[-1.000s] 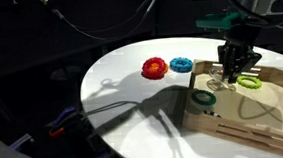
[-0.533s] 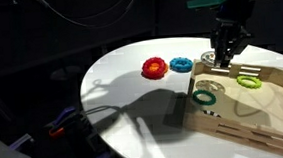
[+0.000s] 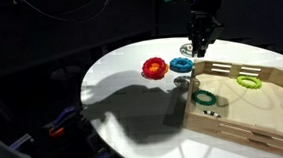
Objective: Remove the clear ring from the wooden tray and place it on the rings pile on the table
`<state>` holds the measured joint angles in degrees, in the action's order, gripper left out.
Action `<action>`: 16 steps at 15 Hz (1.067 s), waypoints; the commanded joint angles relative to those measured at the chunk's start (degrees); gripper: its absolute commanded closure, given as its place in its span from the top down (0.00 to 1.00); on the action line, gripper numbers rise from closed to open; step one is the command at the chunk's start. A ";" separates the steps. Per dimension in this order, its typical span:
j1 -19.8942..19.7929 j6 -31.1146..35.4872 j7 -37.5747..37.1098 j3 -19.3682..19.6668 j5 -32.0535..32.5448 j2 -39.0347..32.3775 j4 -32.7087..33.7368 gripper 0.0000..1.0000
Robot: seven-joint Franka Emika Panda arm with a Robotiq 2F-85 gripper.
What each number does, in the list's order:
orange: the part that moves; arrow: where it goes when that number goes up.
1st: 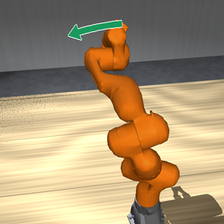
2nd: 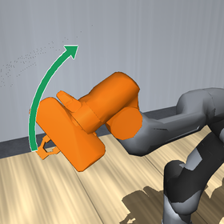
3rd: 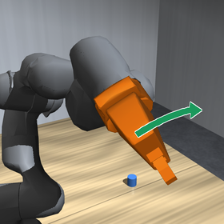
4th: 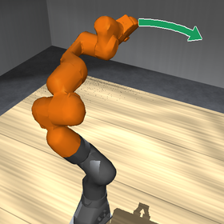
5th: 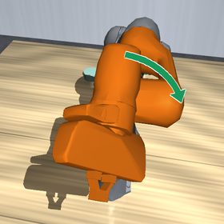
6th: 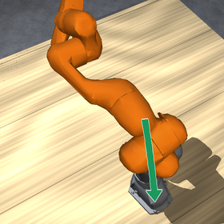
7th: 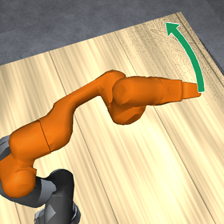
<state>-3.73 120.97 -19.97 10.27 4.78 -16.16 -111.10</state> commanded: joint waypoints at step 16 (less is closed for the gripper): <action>1.72 4.34 3.86 -3.46 1.62 -1.65 -7.41 0.59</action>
<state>-1.72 125.09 -17.49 7.03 6.28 -17.11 -118.27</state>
